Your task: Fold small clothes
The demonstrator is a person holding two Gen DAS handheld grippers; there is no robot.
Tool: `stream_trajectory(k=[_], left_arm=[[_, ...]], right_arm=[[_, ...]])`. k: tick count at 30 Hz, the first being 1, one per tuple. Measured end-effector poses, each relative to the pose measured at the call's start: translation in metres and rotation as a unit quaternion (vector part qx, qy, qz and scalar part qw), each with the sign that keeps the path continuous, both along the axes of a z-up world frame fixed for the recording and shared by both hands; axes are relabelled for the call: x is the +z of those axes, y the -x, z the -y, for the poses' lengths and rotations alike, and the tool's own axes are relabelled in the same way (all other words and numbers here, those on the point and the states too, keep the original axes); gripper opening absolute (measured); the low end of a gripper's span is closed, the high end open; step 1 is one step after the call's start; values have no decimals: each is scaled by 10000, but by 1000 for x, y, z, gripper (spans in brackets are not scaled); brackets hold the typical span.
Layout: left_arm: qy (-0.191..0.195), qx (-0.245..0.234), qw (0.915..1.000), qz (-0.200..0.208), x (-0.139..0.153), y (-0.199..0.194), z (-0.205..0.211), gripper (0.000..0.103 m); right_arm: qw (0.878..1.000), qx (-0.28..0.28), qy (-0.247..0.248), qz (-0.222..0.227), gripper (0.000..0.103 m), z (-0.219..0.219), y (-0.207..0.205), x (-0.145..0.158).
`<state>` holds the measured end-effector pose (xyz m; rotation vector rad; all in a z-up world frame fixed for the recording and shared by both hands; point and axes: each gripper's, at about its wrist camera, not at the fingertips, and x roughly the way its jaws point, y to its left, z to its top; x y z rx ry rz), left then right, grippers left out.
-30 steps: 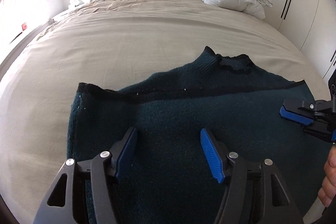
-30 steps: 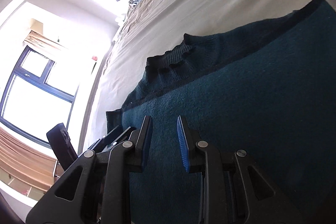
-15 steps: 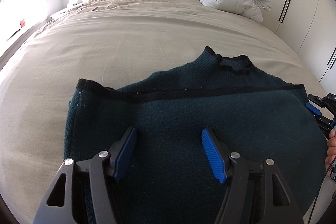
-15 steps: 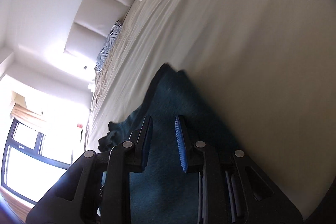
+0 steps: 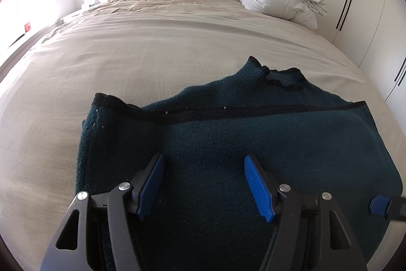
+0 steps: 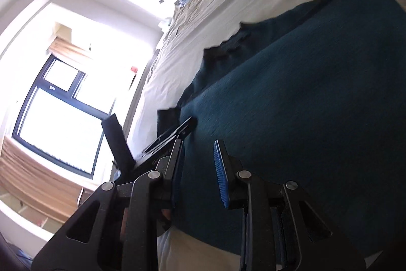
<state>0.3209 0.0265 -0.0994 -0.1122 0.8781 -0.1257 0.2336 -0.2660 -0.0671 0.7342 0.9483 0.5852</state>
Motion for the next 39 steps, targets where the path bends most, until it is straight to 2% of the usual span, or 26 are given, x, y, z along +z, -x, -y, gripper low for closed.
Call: stream_trajectory(k=[2, 4, 6, 13, 21, 26, 29, 30, 32, 34, 36, 39], left_arm=[[34, -3, 10000, 14, -1, 0, -1, 68], [69, -3, 10000, 23, -3, 0, -4, 68], [61, 0, 10000, 42, -3, 0, -4, 68], [48, 6, 10000, 65, -4, 2, -4, 68], [26, 8, 10000, 77, -3, 3, -4, 68], [114, 8, 9999, 51, 1, 4, -6, 68], [14, 202, 9998, -88, 19, 19, -7, 67], [54, 250, 9997, -26, 27, 32, -4, 67], [422, 128, 9989, 140, 38, 62, 4, 67], [561, -95, 9984, 48, 34, 86, 21, 67], [525, -290, 9980, -186, 21, 102, 37, 67], [334, -307, 9989, -119, 13, 118, 40, 67]], right_arm=[[9997, 173, 142, -94, 23, -22, 8, -11], [9986, 45, 172, -489, 23, -21, 4, -32], [9987, -129, -151, -460, 21, -7, 16, -43], [9917, -1195, -430, -207, 20, 79, 52, -51], [9661, -2464, -752, -157, 19, 189, 86, -50], [9501, -3021, -762, -162, 19, 222, 105, -47], [9432, -3237, -723, -177, 22, 231, 121, -39], [9425, -3249, -765, -153, 23, 230, 126, -35], [9459, -3087, -1000, 12, 26, 214, 135, -28], [9553, -2761, -1054, 70, 41, 193, 137, -23], [9642, -2454, -1001, 10, 47, 166, 132, -21], [9772, -1832, -1059, -159, 47, 127, 119, -22]])
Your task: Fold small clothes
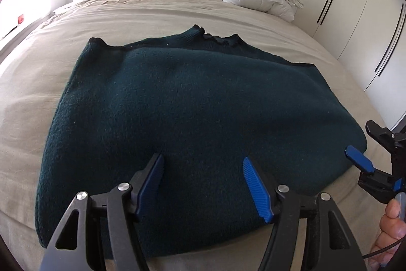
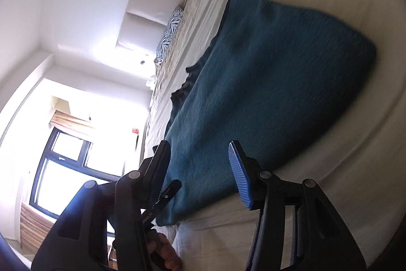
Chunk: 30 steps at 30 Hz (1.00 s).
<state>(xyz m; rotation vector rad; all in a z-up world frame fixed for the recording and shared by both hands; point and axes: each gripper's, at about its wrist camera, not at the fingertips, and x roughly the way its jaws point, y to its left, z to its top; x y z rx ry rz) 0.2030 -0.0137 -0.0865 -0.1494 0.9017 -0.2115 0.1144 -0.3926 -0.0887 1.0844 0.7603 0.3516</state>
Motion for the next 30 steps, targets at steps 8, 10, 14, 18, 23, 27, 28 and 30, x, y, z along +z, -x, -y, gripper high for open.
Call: stream_trajectory(k=[8, 10, 14, 18, 23, 27, 28, 30], left_arm=[[396, 193, 9989, -131, 2, 13, -43, 52], [538, 205, 9983, -108, 1, 21, -52, 51], [801, 240, 9965, -85, 2, 35, -66, 51], [773, 420, 9960, -124, 8, 51, -72, 53], [371, 446, 9983, 98, 27, 64, -78, 63], [248, 549, 9977, 309, 45, 54, -91, 72], [200, 549, 9977, 344, 49, 47, -93, 72], [44, 462, 9981, 407, 56, 26, -93, 72]], right_arm=[[9991, 105, 165, -382, 43, -4, 1, -24], [9986, -289, 188, -404, 43, 18, 14, -22], [9912, -1148, 348, -563, 45, 63, 47, -14], [9843, -1579, 474, -624, 47, 87, 84, -7], [9860, -1344, 862, -483, 47, 70, 101, 9], [9904, -877, 1023, -297, 47, 38, 87, 26], [9913, -737, 1067, -230, 47, 29, 82, 30], [9918, -436, 1194, -118, 47, 10, 72, 37]])
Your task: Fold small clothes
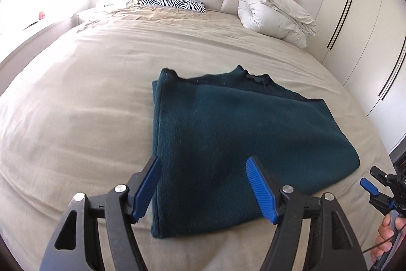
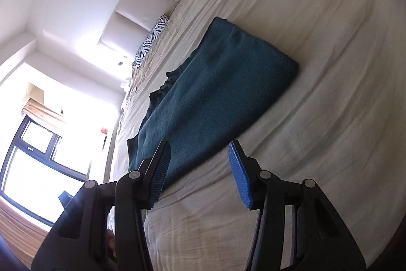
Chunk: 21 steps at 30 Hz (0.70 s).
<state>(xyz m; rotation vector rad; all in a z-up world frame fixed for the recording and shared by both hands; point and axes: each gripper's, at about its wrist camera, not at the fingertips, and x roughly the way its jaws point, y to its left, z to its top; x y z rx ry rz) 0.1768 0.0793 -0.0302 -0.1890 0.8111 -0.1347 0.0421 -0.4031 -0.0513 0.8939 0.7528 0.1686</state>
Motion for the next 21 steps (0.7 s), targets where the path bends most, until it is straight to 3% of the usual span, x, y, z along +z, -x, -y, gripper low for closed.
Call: stream_trajectory(k=[6, 9, 11, 13, 17, 21], left_arm=[[-736, -146, 9970, 176, 9, -85, 13, 75], [-925, -103, 9956, 149, -2, -125, 15, 75], [-1035, 28, 9946, -113, -21, -150, 11, 75], [-986, 140, 9931, -627, -49, -167, 1, 76], [-144, 359, 9970, -664, -63, -161, -30, 79], [-440, 267, 9963, -694, -66, -154, -24, 79]], right_arm=[[9971, 735, 209, -62, 47, -44, -17, -3], [9947, 975, 263, -168, 47, -56, -22, -14], [9931, 1108, 310, -240, 47, -62, -30, -21], [9922, 1171, 309, -291, 47, -63, -35, -27], [9929, 1103, 331, -307, 47, -56, -47, -31], [9930, 1102, 356, -227, 47, -57, -76, -24]])
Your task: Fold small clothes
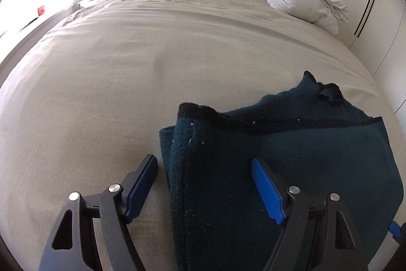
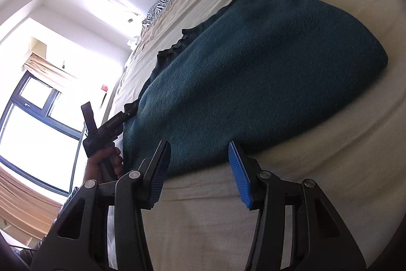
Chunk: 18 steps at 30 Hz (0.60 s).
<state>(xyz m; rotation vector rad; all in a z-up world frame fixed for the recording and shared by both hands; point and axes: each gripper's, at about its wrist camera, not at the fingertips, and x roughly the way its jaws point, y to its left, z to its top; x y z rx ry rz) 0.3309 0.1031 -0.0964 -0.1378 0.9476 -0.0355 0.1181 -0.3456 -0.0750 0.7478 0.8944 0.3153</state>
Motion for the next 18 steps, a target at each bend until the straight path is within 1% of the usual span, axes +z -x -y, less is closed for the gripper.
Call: stream_trajectory(k=[1, 4, 6, 8, 9, 10, 11, 12, 13, 16, 18], left_arm=[[-20, 11, 10000, -1, 0, 3, 2, 79], [144, 81, 9999, 24, 3, 8, -2, 79], [328, 161, 9993, 90, 9, 22, -9, 77], [481, 326, 9980, 261, 17, 46, -19, 78], [580, 370, 9971, 340, 21, 58, -22, 78], [693, 383, 9959, 434, 23, 72, -25, 78], [780, 385, 9951, 462, 24, 84, -26, 78], [878, 318, 9948, 419, 23, 93, -25, 78], [953, 231, 9945, 381, 22, 101, -23, 78], [953, 73, 9949, 336, 21, 116, -15, 78], [903, -37, 9954, 327, 18, 120, -10, 78]], right_arm=[[10000, 36, 60, 59, 47, -4, -6, 5], [9994, 77, 308, 132, 47, -16, -28, 19], [9978, 14, 610, 246, 47, -18, -39, 33], [9932, -181, 1071, 422, 51, -10, -44, 48], [9879, -337, 1446, 443, 57, -3, -45, 53], [9791, -516, 1919, 431, 60, 5, -46, 57], [9671, -684, 2418, 394, 60, 16, -43, 61], [9572, -799, 2762, 321, 60, 26, -44, 62], [9554, -812, 2830, 236, 60, 37, -46, 60], [9587, -842, 2705, -241, 60, 70, -56, 44], [9607, -895, 2608, -333, 60, 84, -58, 36]])
